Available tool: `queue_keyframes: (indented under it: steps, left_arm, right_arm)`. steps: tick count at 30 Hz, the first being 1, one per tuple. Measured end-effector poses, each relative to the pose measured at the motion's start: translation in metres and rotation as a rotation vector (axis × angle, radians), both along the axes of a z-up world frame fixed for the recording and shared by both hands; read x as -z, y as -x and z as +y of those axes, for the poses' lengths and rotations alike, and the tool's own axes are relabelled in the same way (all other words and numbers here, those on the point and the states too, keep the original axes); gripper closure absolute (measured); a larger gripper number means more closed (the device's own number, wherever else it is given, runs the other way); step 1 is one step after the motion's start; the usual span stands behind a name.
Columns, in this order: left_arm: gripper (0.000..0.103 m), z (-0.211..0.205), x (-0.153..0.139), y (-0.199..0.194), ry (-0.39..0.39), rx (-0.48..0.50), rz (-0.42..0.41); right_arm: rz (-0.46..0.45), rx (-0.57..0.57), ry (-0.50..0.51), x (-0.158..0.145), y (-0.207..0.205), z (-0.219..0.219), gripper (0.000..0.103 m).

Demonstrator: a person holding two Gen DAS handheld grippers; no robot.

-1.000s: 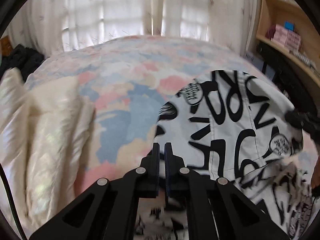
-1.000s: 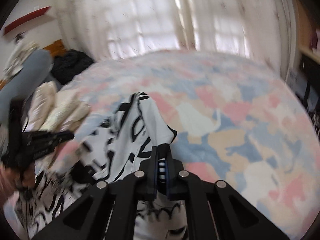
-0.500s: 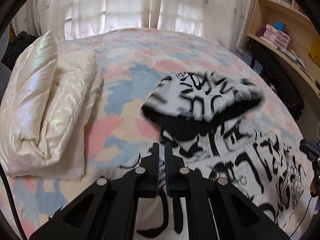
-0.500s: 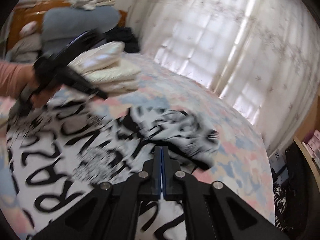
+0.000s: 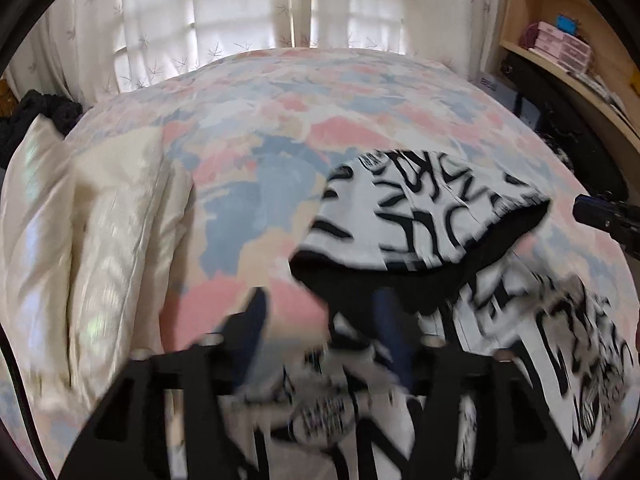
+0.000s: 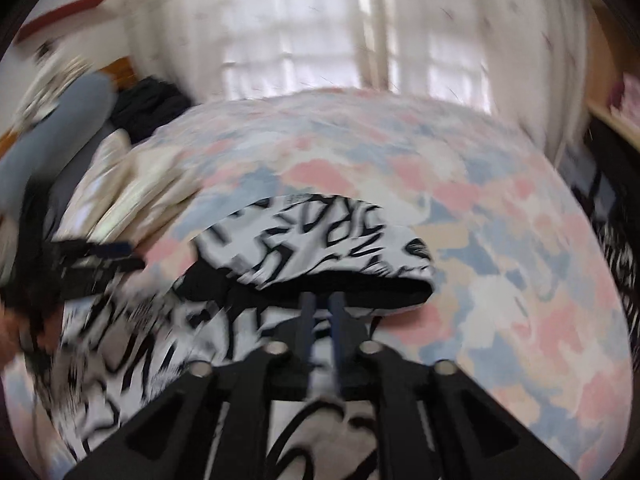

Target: Fold large clothes

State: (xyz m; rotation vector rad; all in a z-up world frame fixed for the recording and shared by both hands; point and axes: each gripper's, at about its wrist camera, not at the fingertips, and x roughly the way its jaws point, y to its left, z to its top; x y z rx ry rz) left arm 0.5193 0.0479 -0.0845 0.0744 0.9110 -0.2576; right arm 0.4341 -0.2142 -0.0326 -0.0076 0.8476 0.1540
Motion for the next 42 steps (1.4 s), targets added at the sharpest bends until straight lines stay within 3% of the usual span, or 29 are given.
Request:
queue_keyframes:
  steps: [1,3,6,12,16,19,20,22,25,27,31,36,42]
  left_arm:
    - [0.036,-0.003,0.0,-0.011,-0.007,-0.009,-0.004]
    - [0.036,-0.008,0.003,-0.032,-0.009,-0.02,0.004]
    - [0.036,-0.015,0.014,-0.063,-0.031,-0.051,0.022]
    - [0.036,-0.023,0.051,-0.113,-0.013,-0.097,0.108]
    - [0.036,-0.029,0.079,-0.131,0.039,-0.048,0.228]
    - [0.038,-0.034,0.087,-0.134,0.092,-0.015,0.243]
    - [0.059,-0.037,0.088,-0.134,0.114,-0.002,0.245]
    - [0.093,-0.044,0.087,-0.132,0.139,0.031,0.248]
    - [0.098,-0.06,0.073,-0.116,0.052,0.072,0.14]
    - [0.099,-0.062,0.058,-0.101,0.027,0.083,0.05]
    - [0.099,-0.039,0.028,-0.068,0.084,0.049,-0.087]
    - [0.099,-0.005,-0.008,0.009,0.132,0.041,-0.261]
    - [0.097,0.031,-0.018,0.116,0.136,0.043,-0.366]
  right_arm:
    - [0.021,0.039,-0.011,0.004,-0.018,-0.008,0.052]
    - [0.041,0.091,-0.007,0.013,-0.044,-0.019,0.047]
    - [0.102,0.16,-0.028,0.032,-0.087,-0.038,0.047]
    - [0.212,0.213,-0.186,0.064,-0.143,-0.068,0.047]
    - [0.3,0.195,-0.23,0.082,-0.165,-0.068,0.047]
    - [0.341,0.164,-0.23,0.095,-0.173,-0.061,0.047]
    - [0.343,0.157,-0.227,0.098,-0.175,-0.059,0.049]
    - [0.342,0.132,-0.189,0.102,-0.176,-0.051,0.08]
    - [0.266,0.073,-0.118,0.091,-0.168,-0.037,0.092]
    - [0.194,0.038,-0.089,0.077,-0.157,-0.028,0.093]
    - [-0.01,-0.077,-0.042,0.038,-0.11,-0.004,0.095]
    - [-0.233,-0.206,0.015,-0.004,-0.017,0.023,0.095]
    - [-0.357,-0.302,0.104,-0.021,0.083,0.042,0.094]
